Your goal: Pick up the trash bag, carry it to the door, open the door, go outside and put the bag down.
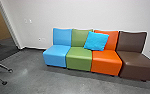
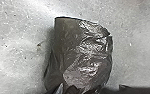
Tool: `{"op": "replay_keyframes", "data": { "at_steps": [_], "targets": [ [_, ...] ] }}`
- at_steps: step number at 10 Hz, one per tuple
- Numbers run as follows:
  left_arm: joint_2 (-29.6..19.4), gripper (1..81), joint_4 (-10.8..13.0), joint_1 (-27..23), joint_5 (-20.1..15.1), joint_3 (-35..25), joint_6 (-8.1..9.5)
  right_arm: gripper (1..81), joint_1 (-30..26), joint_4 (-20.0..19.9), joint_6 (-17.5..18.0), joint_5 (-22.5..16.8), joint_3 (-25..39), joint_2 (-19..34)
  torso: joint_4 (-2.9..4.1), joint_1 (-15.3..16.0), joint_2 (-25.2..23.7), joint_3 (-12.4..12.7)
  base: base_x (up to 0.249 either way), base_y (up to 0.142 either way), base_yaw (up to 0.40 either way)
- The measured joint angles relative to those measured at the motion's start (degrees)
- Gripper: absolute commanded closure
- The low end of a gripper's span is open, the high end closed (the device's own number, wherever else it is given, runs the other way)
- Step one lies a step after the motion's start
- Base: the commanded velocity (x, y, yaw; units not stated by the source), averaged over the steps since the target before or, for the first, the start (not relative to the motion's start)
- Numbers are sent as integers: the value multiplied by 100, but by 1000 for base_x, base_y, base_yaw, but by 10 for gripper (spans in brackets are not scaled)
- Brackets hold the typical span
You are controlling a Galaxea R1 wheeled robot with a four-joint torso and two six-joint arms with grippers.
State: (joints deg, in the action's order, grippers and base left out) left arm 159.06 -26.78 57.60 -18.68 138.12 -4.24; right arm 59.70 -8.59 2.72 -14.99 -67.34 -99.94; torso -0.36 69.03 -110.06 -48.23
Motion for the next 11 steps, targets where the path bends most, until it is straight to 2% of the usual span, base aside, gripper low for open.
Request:
{"op": "replay_keyframes", "data": {
  "at_steps": [1, 7, 11],
  "targets": [
    [0, 10, 0, 0, 0, 6, 0, 10, -2, -5, -2, -2, 9, 22, 0, 96, -155, -94, 0, 0, 0],
    [-35, 10, -26, -60, 7, 28, 0, 10, -91, -9, 0, 17, 30, 9, 0, 811, -1287, -1159, 0, 0, 0],
    [-46, 10, -149, -239, -26, 28, 0, 10, -127, -9, -2, 9, 127, 112, 0, 1262, -2006, -1263, 0, 0, 0]
  ]
}}
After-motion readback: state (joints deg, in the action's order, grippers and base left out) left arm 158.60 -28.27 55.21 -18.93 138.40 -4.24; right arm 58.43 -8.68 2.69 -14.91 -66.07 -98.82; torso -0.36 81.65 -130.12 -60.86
